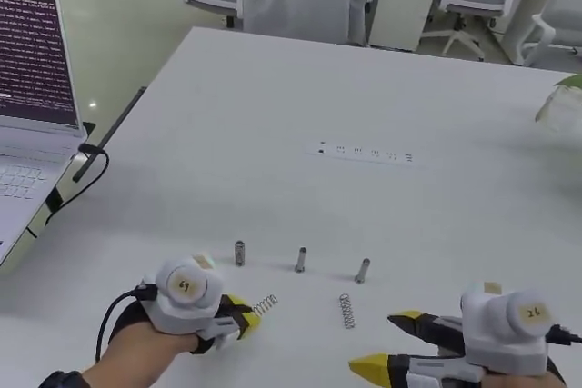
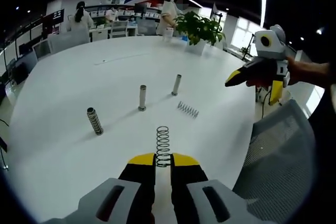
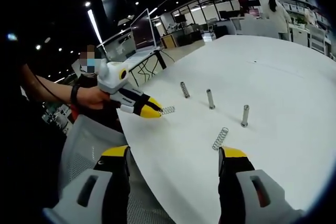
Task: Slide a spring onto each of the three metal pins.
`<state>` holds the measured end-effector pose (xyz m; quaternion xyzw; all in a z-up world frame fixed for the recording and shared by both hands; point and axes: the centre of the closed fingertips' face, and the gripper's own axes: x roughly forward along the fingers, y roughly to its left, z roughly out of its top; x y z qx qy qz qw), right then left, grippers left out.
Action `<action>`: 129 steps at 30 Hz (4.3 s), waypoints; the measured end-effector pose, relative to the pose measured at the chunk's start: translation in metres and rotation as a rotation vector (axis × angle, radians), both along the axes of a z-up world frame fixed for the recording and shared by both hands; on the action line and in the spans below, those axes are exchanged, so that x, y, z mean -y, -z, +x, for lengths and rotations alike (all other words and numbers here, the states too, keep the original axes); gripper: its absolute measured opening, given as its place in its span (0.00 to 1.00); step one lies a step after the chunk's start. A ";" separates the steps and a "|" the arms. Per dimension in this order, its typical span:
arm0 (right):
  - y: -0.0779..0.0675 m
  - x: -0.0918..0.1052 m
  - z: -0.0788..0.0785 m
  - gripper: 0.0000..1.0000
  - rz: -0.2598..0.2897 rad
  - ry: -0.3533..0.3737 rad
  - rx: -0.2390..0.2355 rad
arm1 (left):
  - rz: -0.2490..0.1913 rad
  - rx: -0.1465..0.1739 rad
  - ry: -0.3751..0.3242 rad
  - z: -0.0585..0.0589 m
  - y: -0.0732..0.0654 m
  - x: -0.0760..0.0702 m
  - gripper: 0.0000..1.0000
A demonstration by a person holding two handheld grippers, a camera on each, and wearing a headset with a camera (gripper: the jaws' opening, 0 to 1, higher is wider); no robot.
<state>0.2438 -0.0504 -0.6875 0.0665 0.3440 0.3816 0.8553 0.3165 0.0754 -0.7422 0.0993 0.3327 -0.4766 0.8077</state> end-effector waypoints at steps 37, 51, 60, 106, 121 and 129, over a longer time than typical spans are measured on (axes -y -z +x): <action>0.006 -0.053 0.035 0.44 0.102 -0.100 -0.039 | -0.047 0.089 0.153 -0.036 -0.045 0.050 0.03; 0.001 -0.061 0.032 0.31 0.168 -0.111 -0.069 | -0.047 0.109 0.202 -0.045 -0.049 0.059 0.03; 0.001 -0.064 0.030 0.24 0.168 -0.121 -0.075 | -0.043 0.121 0.220 -0.044 -0.052 0.061 0.03; -0.027 -0.064 0.032 0.09 0.171 -0.145 -0.023 | -0.054 0.183 0.251 -0.042 -0.059 0.073 0.03; -0.023 -0.058 0.028 0.16 0.044 -0.228 -0.006 | -0.067 0.191 0.267 -0.042 -0.063 0.078 0.02; -0.030 -0.050 0.026 0.21 -0.007 -0.274 0.018 | -0.083 0.201 0.283 -0.043 -0.070 0.087 0.02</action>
